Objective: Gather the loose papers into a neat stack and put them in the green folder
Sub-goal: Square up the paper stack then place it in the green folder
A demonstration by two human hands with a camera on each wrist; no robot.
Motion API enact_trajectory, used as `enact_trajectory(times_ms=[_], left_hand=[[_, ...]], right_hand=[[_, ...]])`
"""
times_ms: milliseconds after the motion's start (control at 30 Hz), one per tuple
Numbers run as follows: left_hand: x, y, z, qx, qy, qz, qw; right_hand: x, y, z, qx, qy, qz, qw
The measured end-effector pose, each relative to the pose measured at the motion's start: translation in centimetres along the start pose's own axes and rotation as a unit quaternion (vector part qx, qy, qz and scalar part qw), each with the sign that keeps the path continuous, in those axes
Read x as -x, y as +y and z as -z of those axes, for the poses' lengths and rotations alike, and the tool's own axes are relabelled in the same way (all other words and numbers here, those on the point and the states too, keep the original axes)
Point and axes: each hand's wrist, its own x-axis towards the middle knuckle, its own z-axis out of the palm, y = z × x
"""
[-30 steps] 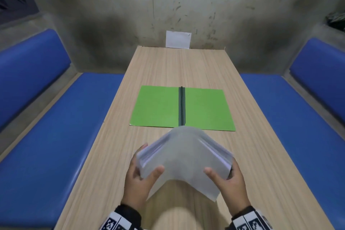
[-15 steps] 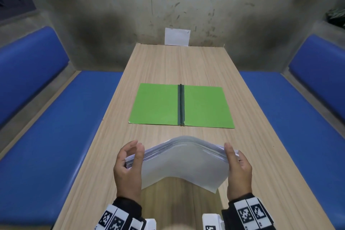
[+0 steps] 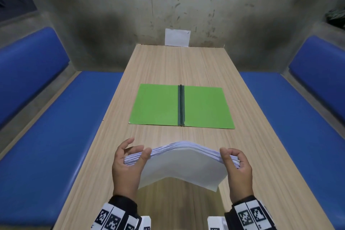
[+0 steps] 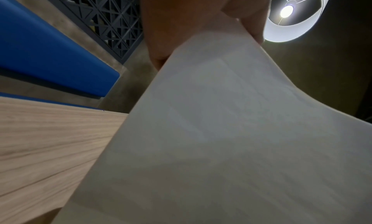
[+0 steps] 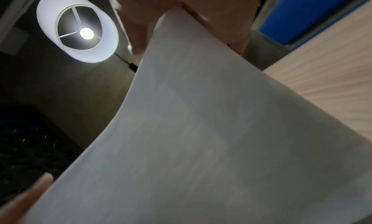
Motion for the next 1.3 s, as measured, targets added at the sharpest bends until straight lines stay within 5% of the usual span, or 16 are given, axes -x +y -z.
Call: enact_trajectory(times_ms=[267, 400, 533, 733, 900, 1067, 1300], left_hand=[[-0.4, 0.5, -0.1, -0.008, 0.005, 0.004, 1.0], [-0.5, -0.6, 1.5, -0.041, -0.087, -0.01, 0.995], [-0.5, -1.6, 2.5, -0.142, -0.157, -0.045, 0.976], [-1.1, -1.7, 1.5, -0.03, -0.088, 0.013, 0.996], [0.2, -0.3, 0.5, 0.023, -0.05, -0.015, 0.998], [0.6, -1.7, 0.6, 0.02, -0.063, -0.025, 0.998], [-0.2, -1.3, -0.7, 0.042, 0.014, 0.027, 0.999]], right_hand=[[-0.6, 0.2, 0.5, -0.011, -0.049, 0.029, 0.998], [0.0, 1.3, 2.0, 0.077, -0.147, 0.026, 0.986], [-0.2, 2.1, 2.6, 0.108, -0.165, 0.027, 0.98], [0.0, 1.1, 1.0, 0.023, -0.123, -0.004, 0.992], [0.1, 0.3, 1.0, 0.007, -0.112, 0.045, 0.993], [0.6, 0.6, 0.7, 0.007, -0.072, 0.014, 0.997], [-0.6, 0.1, -0.5, -0.056, 0.008, -0.042, 0.998]])
